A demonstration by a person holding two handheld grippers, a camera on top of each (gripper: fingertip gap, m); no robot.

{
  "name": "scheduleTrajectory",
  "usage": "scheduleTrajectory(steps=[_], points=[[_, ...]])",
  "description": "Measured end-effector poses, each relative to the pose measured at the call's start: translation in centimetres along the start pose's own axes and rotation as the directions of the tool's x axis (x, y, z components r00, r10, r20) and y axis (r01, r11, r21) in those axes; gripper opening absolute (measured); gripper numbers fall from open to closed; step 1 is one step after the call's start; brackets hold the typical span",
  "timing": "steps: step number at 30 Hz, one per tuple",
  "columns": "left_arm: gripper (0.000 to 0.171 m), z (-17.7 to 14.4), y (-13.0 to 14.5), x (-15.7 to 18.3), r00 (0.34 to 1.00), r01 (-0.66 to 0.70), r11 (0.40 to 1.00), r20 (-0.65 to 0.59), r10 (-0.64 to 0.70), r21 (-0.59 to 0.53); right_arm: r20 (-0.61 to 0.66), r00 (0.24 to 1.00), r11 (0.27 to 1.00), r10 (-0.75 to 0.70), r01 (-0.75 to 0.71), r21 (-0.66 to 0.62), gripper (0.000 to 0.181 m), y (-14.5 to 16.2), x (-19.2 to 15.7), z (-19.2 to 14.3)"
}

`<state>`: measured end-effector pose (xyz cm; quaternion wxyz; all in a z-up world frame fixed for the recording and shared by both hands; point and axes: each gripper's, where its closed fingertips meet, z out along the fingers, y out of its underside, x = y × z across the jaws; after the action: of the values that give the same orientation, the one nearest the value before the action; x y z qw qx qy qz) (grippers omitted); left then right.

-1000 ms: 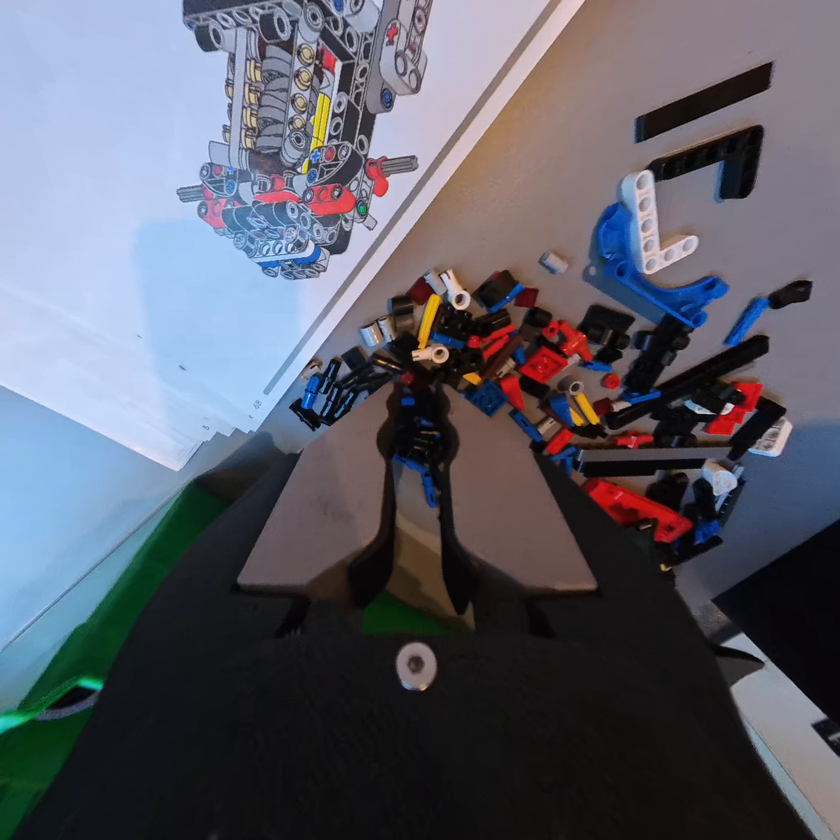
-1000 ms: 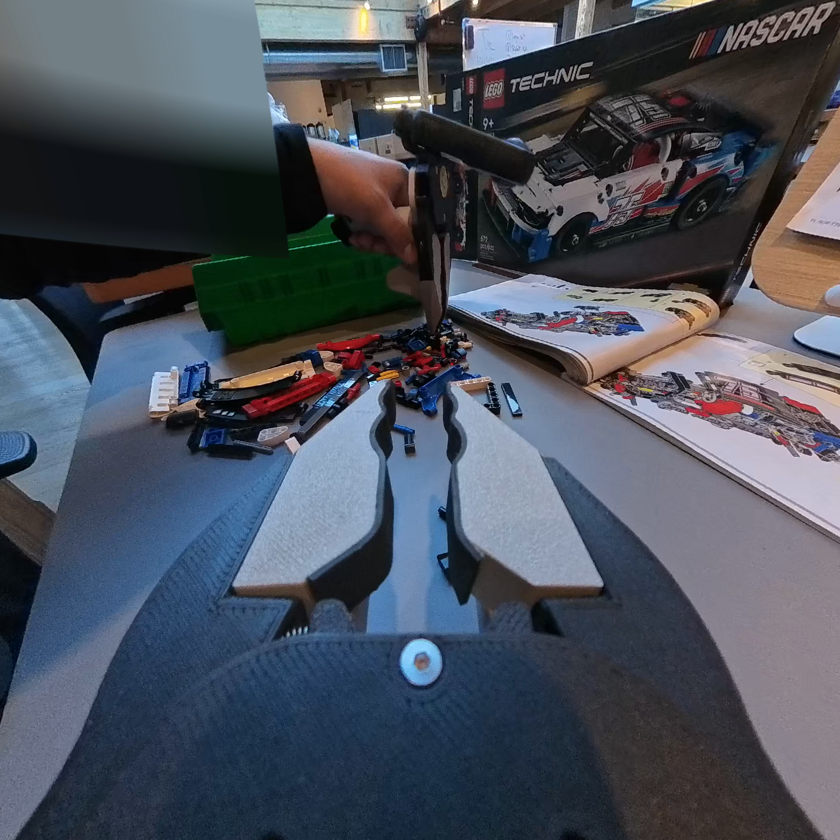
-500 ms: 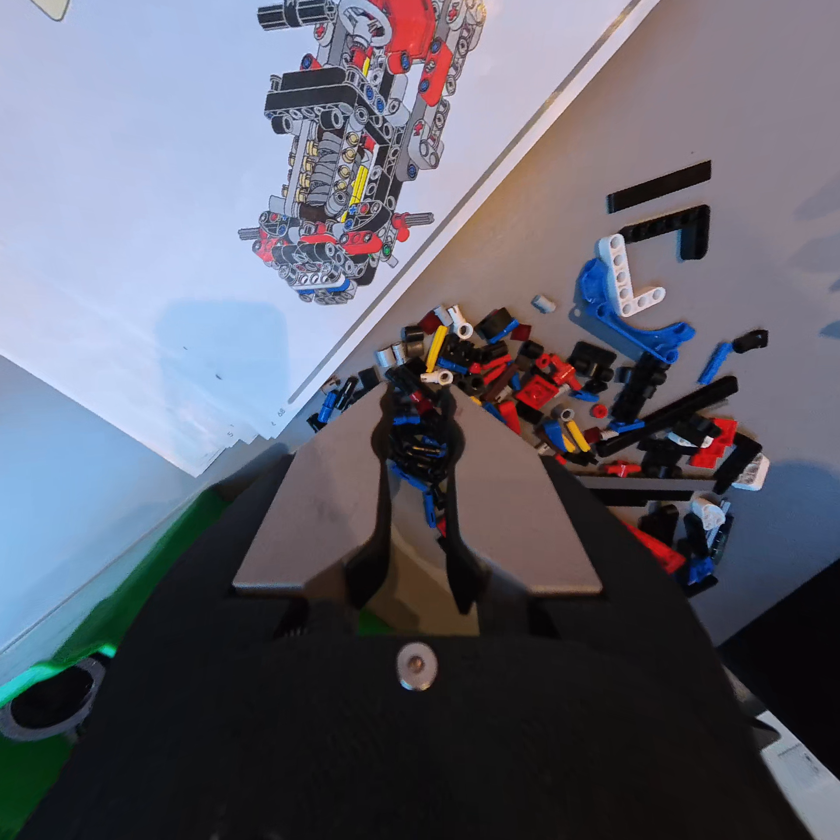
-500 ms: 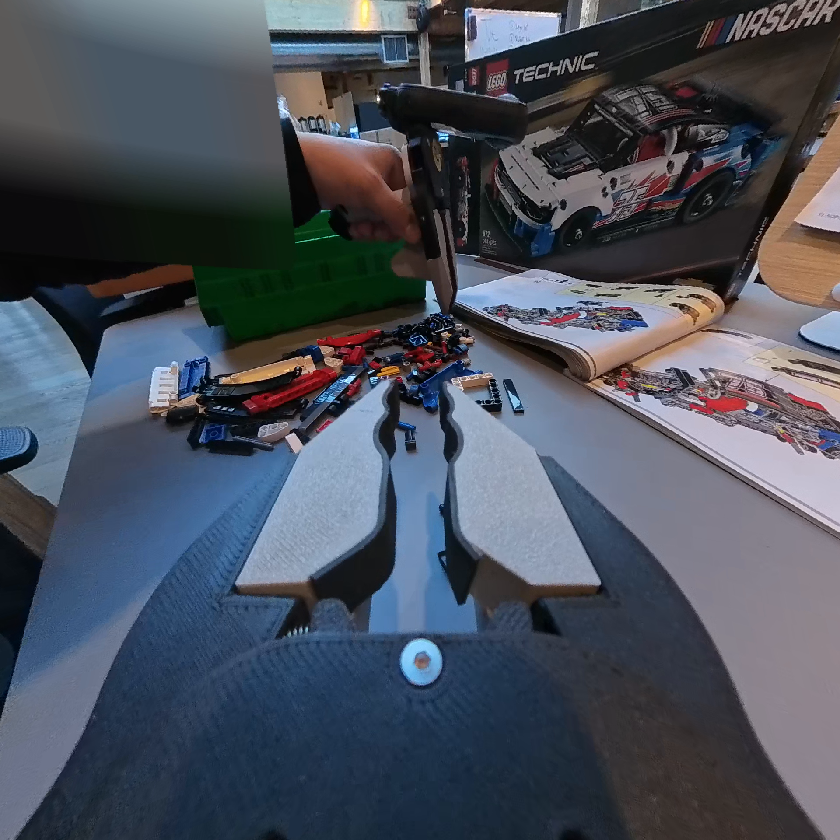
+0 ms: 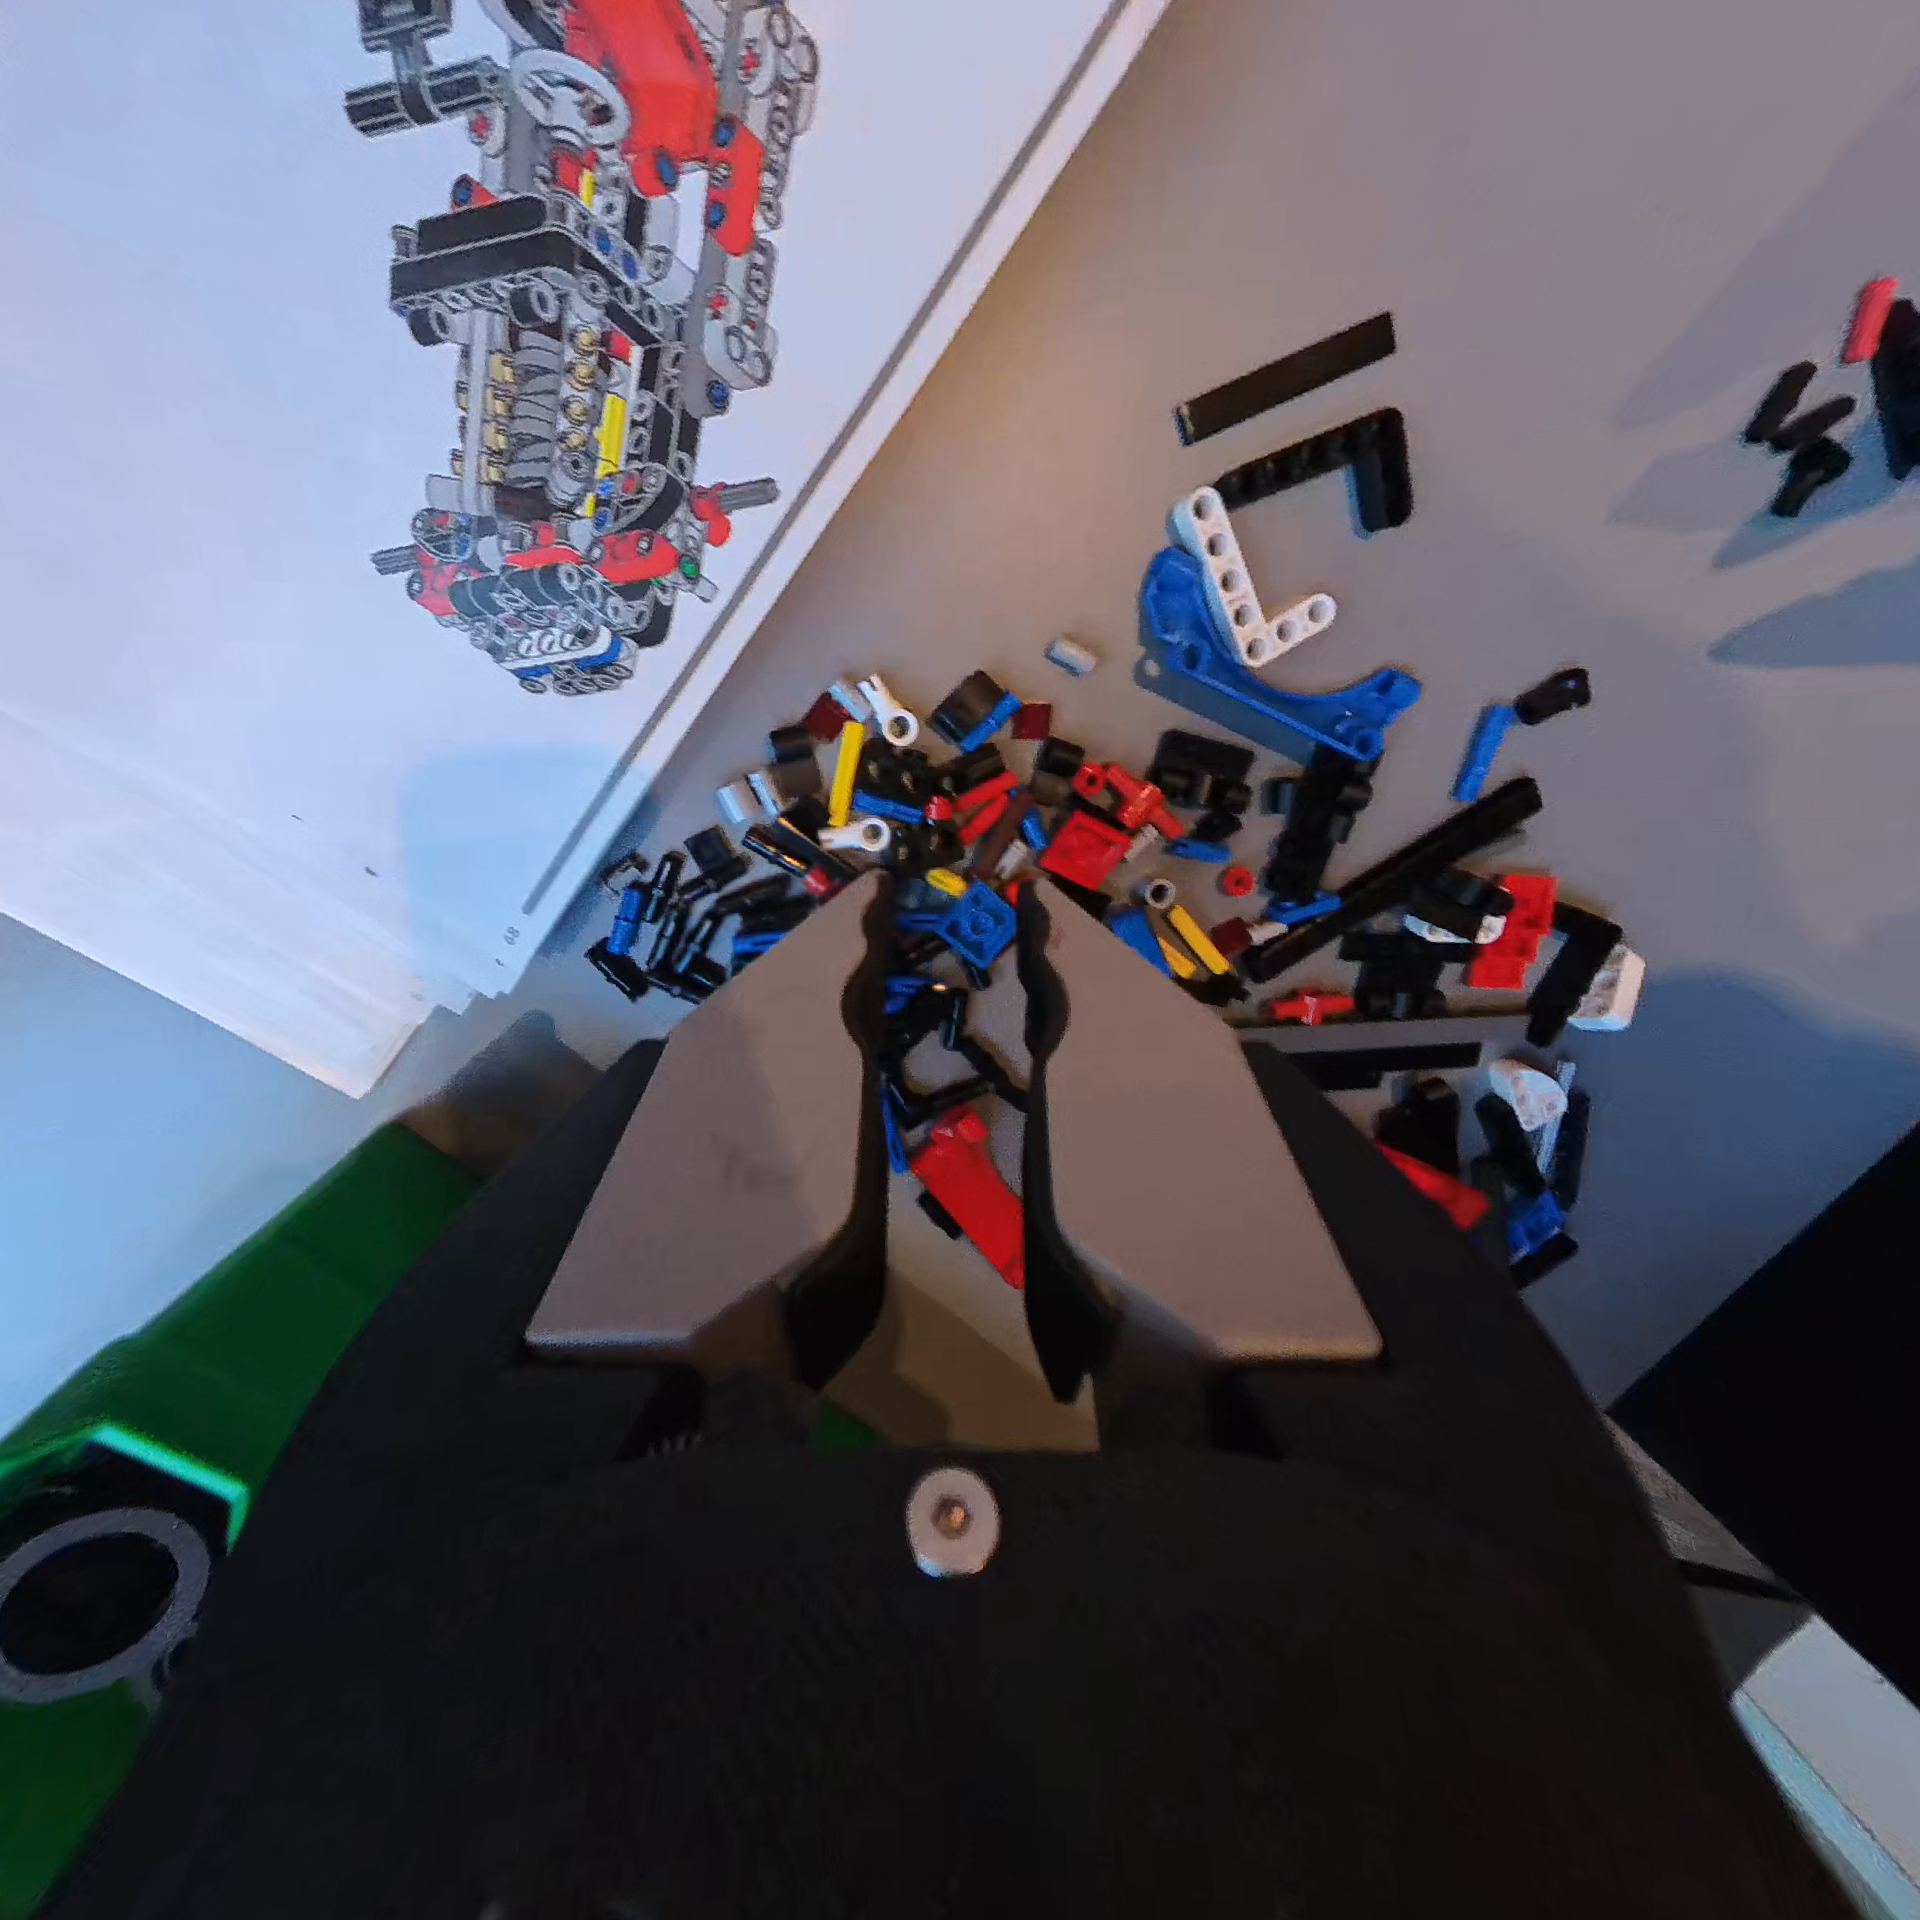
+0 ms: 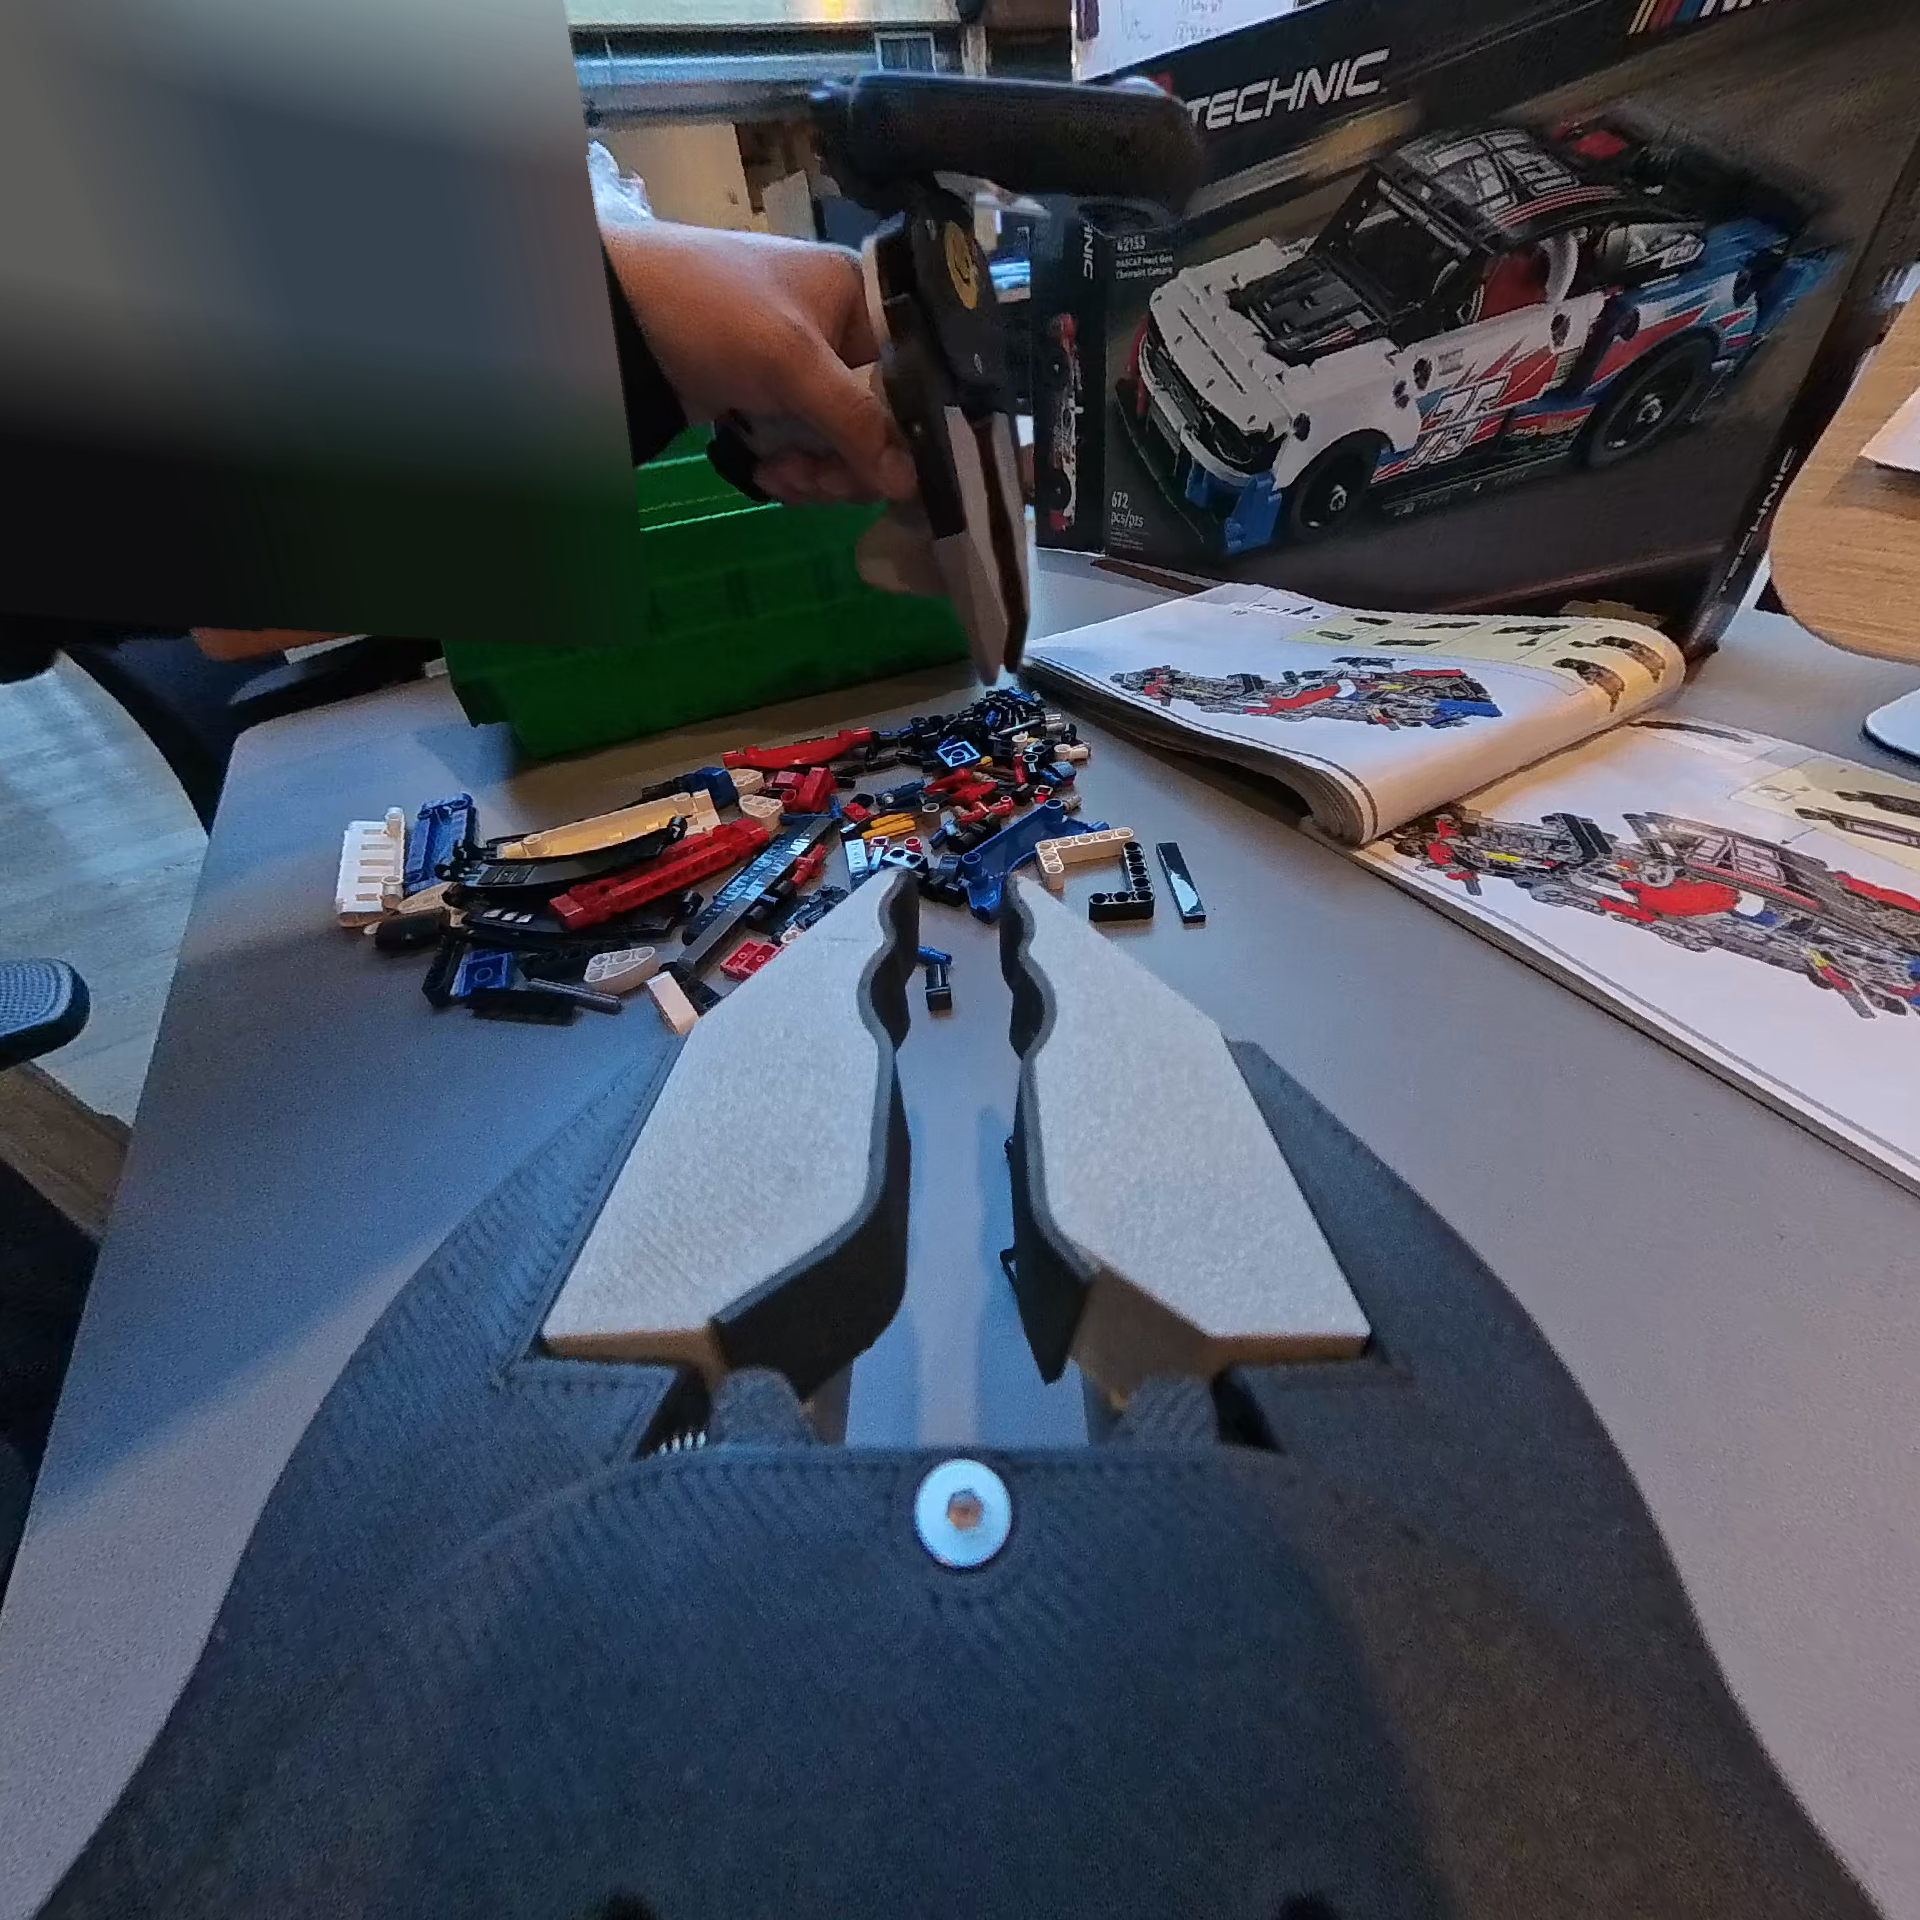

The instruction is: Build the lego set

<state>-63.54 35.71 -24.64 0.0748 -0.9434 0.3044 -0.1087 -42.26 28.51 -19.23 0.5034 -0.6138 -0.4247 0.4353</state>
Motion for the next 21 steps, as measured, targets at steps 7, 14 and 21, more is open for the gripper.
scheduleTrajectory(steps=[7, 14, 21], points=[[0.021, 0.0, 0.2, 3.3, 0.998, -0.046, 0.999, -0.047, 0.047, 0.03, 0.004, 1.0, 1.0, -0.003, 0.003, -0.014, 0.01, 0.3, 0.0, 0.2], [0.011, -0.8, 0.8, 2.9, 0.998, 0.002, 0.999, 0.065, -0.006, 0.052, -0.001, 1.0, 1.0, 0.0, 0.0, -0.011, 0.009, 0.2, 0.1, 0.2], [0.017, -1.1, 3.7, 2.7, 0.995, 0.065, 0.998, 0.074, -0.064, -0.013, 0.0, 1.0, 1.0, -0.009, 0.009, -0.019, 0.008, 0.4, 0.0, 0.3]])
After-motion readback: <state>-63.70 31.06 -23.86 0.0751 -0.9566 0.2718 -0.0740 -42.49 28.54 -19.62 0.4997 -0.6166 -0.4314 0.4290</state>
